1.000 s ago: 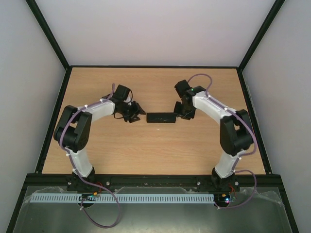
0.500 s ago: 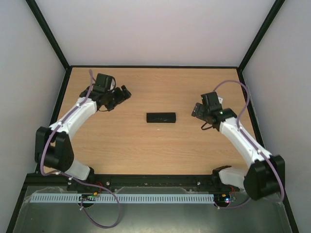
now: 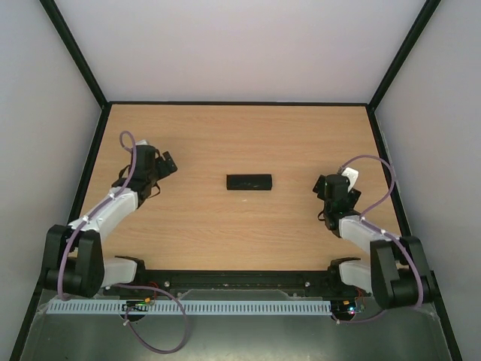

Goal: Organize the sunglasses
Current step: Reset both arms

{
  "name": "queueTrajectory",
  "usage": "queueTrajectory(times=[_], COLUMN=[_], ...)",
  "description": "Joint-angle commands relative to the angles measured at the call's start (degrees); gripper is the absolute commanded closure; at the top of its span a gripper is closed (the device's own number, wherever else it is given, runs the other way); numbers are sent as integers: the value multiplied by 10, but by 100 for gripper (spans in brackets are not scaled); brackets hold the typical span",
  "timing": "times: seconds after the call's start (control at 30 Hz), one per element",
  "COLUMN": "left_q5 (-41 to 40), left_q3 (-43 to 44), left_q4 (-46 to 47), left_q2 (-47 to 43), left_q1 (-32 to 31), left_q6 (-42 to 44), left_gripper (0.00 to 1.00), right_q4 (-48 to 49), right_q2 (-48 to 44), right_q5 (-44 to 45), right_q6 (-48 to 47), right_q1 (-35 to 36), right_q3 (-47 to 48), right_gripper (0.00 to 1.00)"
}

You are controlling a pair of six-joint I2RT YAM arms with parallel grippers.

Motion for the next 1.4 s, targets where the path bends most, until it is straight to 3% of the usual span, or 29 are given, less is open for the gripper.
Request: queueTrajectory(times=[0.0,0.17,0.27,0.33,0.6,0.67,0.77,0.83,0.93,1.13,1.37], left_q5=[-15,1,51,41,43,38,34,22,-4,4,-42], left_q3=[-47,-96,-94,-104,-121,-128,-138,-178,-240,-204,-245], left_q4=[168,277,306,342,450,451,465,513,612,589,708], left_q2=[10,41,49,45,68,64,58,47,64,95,127], left_q1=[46,76,109,111,119,128,127,126,131,126,92], left_q6=[76,126,136,157,203,201,226,242,231,248,279], left_gripper=[1,1,1,1,1,1,0,0,1,1,0], right_q4=[220,326,397,384,454,626,546,581,513,512,504], right_q2=[66,135,169,175,176,223,191,214,205,209,209], right_q5=[36,27,3,-43,-93,-97,-93,-98,-113,-117,-121], right_q6=[-36,-62,-49,-67,-92,-105,-94,-103,-107,-116,-117], right_q1=[-12,-32,-57,-56,-56,-54,-54,-53,-52,-48,-48], right_q3=[-16,-21,-37,-27,-67,-124,-111,-107,-82,-77,-73], right_gripper=[1,1,1,2,1,1,2,2,1,1,1])
